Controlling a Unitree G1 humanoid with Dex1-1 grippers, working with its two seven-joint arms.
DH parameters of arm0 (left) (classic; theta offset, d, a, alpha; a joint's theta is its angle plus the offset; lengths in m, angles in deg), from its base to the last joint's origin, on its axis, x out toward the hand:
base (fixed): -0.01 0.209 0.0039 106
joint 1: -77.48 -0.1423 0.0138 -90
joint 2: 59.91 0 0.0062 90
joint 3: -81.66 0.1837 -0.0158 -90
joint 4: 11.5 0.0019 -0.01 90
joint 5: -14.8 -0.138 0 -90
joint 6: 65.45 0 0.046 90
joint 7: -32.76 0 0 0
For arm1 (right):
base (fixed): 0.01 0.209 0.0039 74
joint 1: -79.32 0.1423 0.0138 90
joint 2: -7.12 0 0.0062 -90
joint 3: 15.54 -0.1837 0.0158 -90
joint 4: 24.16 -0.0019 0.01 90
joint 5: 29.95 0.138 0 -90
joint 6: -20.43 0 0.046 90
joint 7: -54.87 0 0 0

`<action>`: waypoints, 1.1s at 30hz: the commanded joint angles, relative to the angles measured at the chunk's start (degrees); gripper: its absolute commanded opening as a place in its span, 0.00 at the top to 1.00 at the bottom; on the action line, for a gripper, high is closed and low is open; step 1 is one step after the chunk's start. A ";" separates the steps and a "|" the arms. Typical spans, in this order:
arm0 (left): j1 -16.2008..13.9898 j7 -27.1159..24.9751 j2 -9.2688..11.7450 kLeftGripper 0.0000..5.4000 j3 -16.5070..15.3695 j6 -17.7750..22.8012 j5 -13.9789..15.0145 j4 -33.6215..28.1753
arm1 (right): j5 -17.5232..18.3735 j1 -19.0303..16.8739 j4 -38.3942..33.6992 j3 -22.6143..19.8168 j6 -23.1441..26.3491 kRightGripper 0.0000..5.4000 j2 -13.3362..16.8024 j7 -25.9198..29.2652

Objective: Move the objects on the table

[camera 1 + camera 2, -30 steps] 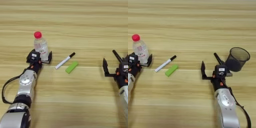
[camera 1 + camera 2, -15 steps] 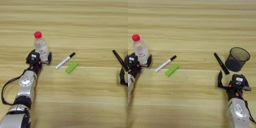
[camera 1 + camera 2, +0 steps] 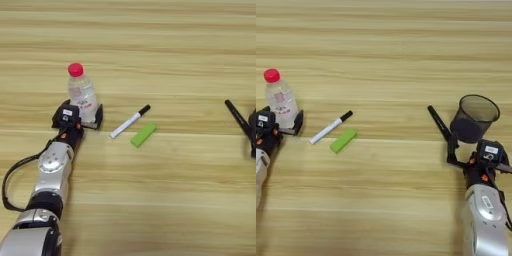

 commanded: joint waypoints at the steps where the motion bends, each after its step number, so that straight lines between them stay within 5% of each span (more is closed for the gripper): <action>1: 0.94 0.18 0.12 0.00 0.00 0.47 0.07 1.03 | 0.78 2.08 3.62 -1.41 -1.96 0.00 1.52 0.63; 33: 1.63 -0.20 0.14 0.00 -0.08 0.00 0.14 2.48 | 2.21 17.41 27.00 -2.07 -10.26 0.00 9.54 6.93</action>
